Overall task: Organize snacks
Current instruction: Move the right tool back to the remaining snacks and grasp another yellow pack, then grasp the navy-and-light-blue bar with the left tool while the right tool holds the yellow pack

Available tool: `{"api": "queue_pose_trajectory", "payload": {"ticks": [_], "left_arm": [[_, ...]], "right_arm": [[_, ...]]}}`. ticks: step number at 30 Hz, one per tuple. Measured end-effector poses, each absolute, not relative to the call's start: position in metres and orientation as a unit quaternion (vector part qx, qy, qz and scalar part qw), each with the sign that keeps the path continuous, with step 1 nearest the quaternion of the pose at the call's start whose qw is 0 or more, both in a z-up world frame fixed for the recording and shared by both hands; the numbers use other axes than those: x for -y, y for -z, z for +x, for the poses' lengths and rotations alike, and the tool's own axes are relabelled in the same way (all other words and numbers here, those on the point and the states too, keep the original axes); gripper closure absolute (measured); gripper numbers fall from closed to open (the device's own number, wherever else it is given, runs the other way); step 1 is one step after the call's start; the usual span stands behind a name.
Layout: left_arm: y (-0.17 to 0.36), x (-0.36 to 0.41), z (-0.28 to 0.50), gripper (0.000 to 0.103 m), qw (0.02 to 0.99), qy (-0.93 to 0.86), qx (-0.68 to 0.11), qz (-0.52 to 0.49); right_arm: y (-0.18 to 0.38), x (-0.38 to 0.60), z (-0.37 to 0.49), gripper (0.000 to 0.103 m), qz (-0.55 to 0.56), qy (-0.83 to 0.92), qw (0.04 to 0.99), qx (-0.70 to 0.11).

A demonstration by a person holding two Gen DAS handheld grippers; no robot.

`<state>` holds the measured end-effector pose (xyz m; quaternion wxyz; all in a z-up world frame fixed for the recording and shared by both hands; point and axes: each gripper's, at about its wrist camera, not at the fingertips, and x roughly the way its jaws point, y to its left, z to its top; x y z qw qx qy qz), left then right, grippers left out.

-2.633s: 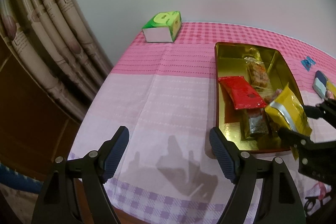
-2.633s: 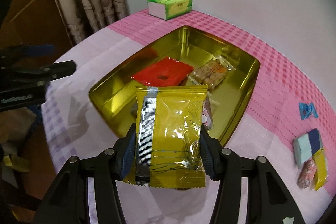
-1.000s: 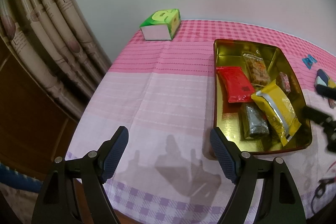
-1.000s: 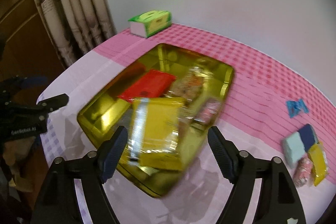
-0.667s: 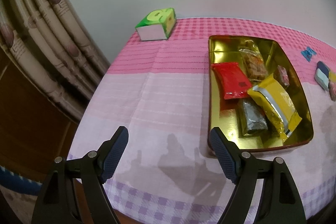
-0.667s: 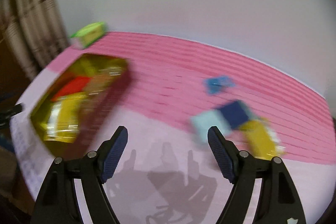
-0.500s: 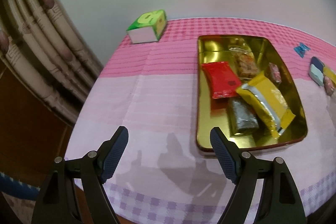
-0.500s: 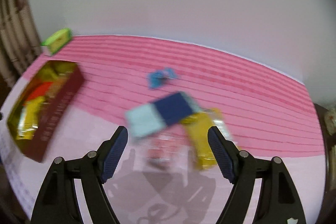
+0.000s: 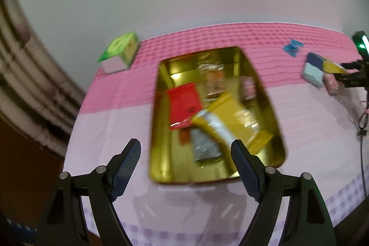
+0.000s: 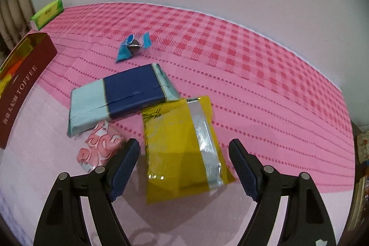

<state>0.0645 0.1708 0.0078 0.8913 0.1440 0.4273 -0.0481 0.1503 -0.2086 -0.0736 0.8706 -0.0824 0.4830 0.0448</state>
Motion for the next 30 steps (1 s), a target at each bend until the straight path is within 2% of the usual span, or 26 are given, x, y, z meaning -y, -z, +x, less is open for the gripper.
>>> {"api": "queue_pose_trajectory", "payload": {"ticks": [2, 3, 11, 18, 30], "left_arm": [[-0.008, -0.152, 0.07, 0.022, 0.889, 0.066, -0.426, 0.153], [-0.008, -0.143, 0.072, 0.022, 0.888, 0.072, -0.425, 0.157], [0.007, -0.053, 0.099, 0.022, 0.874, 0.133, -0.423, 0.197], [0.021, 0.01, 0.122, 0.022, 0.871, 0.184, -0.41, 0.199], [0.042, 0.068, 0.151, 0.022, 0.853, 0.234, -0.416, 0.213]], "right_arm": [[0.078, 0.211, 0.155, 0.028, -0.074, -0.052, 0.872, -0.481], [0.08, 0.211, 0.157, 0.034, -0.069, -0.057, 0.873, -0.48], [0.082, 0.225, 0.147, 0.043, -0.034, -0.067, 0.882, -0.465], [0.085, 0.268, 0.123, 0.044, -0.006, 0.001, 0.895, -0.446], [0.086, 0.309, 0.103, 0.044, 0.011, 0.034, 0.901, -0.432]]}}
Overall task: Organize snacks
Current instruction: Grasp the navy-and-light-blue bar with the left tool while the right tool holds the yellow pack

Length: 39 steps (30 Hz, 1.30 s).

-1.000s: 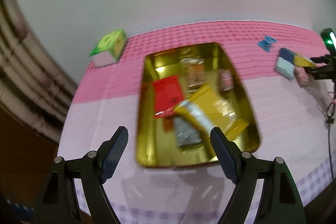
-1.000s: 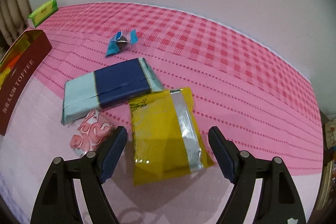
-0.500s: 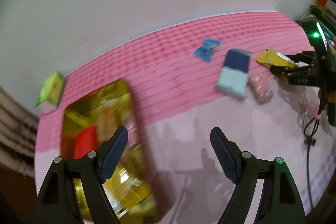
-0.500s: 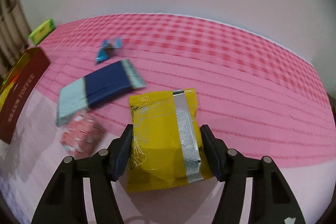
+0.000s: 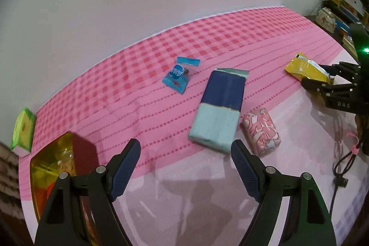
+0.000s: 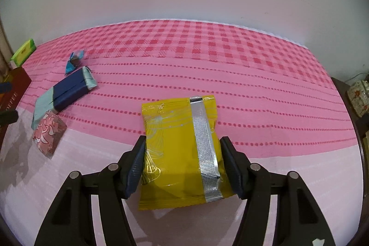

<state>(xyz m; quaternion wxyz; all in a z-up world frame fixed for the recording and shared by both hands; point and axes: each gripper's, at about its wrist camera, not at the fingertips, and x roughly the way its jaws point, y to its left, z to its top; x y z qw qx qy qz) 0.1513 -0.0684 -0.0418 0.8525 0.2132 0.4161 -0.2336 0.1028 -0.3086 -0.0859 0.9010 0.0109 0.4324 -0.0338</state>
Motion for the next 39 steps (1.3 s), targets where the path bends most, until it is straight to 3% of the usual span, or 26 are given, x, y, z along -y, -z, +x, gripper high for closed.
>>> {"api": "queue_pose_trajectory", "payload": {"ticks": [31, 36, 39], "left_arm": [[0.079, 0.134, 0.214, 0.022, 0.802, 0.297, -0.492, 0.161], [0.082, 0.13, 0.215, 0.033, 0.81, 0.283, -0.485, 0.167], [0.081, 0.127, 0.213, 0.045, 0.813, 0.282, -0.482, 0.165]], "right_arm": [[0.087, 0.307, 0.104, 0.041, 0.012, 0.037, 0.903, -0.427], [0.087, 0.307, 0.104, 0.041, 0.012, 0.037, 0.903, -0.427], [0.087, 0.307, 0.103, 0.041, 0.012, 0.037, 0.903, -0.427]]}}
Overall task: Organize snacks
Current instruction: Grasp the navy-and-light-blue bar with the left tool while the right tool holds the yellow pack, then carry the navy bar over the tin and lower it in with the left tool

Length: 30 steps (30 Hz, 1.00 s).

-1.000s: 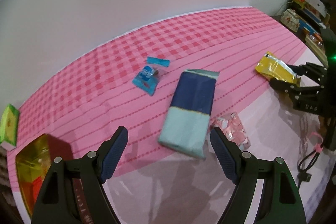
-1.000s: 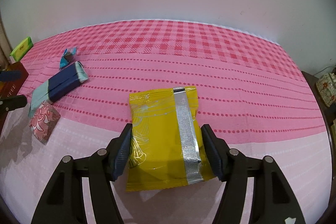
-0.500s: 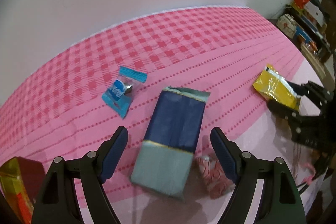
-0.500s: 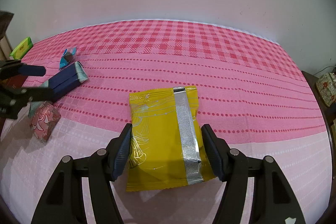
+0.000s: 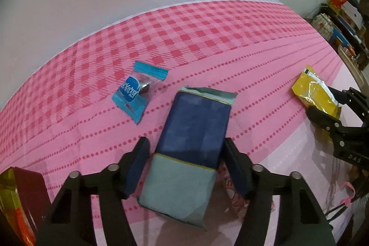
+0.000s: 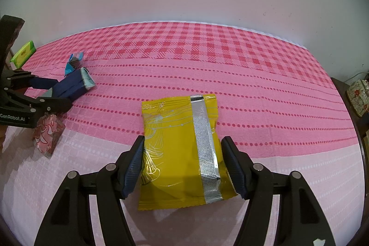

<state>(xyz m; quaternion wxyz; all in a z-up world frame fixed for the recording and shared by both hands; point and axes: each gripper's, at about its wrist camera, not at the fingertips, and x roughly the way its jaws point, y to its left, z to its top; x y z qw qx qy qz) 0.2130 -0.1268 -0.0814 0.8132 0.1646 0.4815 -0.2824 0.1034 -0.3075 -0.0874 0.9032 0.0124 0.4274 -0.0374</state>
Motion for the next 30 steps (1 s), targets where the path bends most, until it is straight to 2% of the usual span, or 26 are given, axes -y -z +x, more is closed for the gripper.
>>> {"api": "queue_pose_trajectory", "payload": {"ticks": [16, 30], "left_arm": [[0.074, 0.067, 0.179, 0.048, 0.832, 0.192, -0.5, 0.143], [0.005, 0.014, 0.125, 0.048, 0.873, 0.124, -0.463, 0.093]], "right_arm": [[0.087, 0.308, 0.103, 0.04, 0.013, 0.038, 0.903, -0.428], [0.088, 0.308, 0.103, 0.04, 0.013, 0.04, 0.903, -0.428]]}}
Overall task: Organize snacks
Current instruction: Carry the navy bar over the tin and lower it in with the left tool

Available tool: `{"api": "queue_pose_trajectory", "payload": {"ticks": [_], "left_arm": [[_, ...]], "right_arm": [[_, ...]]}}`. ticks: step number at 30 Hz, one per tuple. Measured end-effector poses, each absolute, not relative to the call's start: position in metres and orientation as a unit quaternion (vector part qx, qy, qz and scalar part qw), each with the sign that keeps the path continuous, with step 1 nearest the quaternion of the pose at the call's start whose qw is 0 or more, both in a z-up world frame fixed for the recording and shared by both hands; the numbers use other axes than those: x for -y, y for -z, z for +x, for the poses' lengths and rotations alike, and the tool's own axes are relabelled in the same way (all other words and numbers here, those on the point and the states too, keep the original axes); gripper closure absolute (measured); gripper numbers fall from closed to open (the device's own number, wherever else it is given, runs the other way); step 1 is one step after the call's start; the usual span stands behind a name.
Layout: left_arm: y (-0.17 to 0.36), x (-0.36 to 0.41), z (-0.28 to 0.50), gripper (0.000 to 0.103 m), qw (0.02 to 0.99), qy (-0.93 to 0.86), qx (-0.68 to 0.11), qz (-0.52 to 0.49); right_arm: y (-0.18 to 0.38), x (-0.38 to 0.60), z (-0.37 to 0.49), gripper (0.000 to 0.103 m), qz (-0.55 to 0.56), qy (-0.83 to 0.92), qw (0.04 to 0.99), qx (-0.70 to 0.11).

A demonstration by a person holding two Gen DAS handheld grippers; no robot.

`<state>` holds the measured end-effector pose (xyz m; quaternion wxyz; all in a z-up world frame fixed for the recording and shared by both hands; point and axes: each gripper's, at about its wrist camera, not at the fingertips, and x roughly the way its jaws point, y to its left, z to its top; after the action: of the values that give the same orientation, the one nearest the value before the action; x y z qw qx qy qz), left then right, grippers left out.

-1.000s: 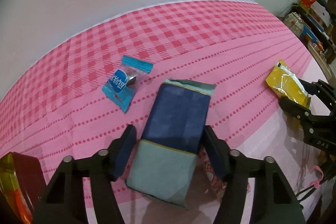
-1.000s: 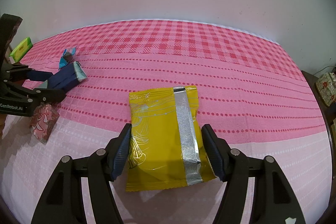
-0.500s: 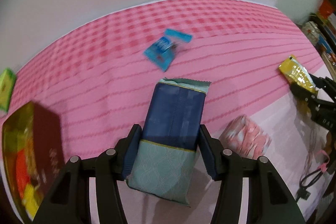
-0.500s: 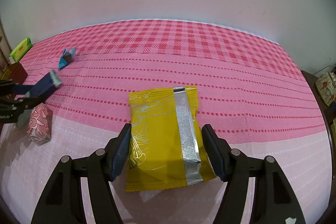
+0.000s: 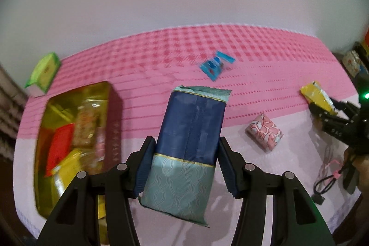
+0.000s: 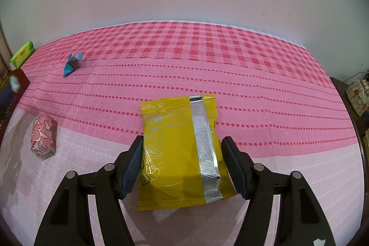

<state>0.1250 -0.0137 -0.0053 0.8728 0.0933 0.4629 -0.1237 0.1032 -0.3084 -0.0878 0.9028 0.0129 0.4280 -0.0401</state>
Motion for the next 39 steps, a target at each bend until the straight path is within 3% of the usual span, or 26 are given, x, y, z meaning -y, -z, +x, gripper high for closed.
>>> {"api": "queue_pose_trajectory", "payload": {"ticks": [9, 21, 39], "left_arm": [[-0.027, -0.064, 0.116, 0.048, 0.889, 0.049, -0.449, 0.077], [0.001, -0.153, 0.125, 0.048, 0.876, -0.037, -0.478, 0.043], [0.033, -0.172, 0.142, 0.048, 0.87, -0.032, -0.489, 0.055]], "right_arm": [[0.088, 0.308, 0.103, 0.04, 0.013, 0.041, 0.903, -0.428], [0.088, 0.308, 0.103, 0.04, 0.013, 0.041, 0.903, -0.428], [0.089, 0.31, 0.103, 0.037, 0.017, 0.045, 0.902, -0.429]]}}
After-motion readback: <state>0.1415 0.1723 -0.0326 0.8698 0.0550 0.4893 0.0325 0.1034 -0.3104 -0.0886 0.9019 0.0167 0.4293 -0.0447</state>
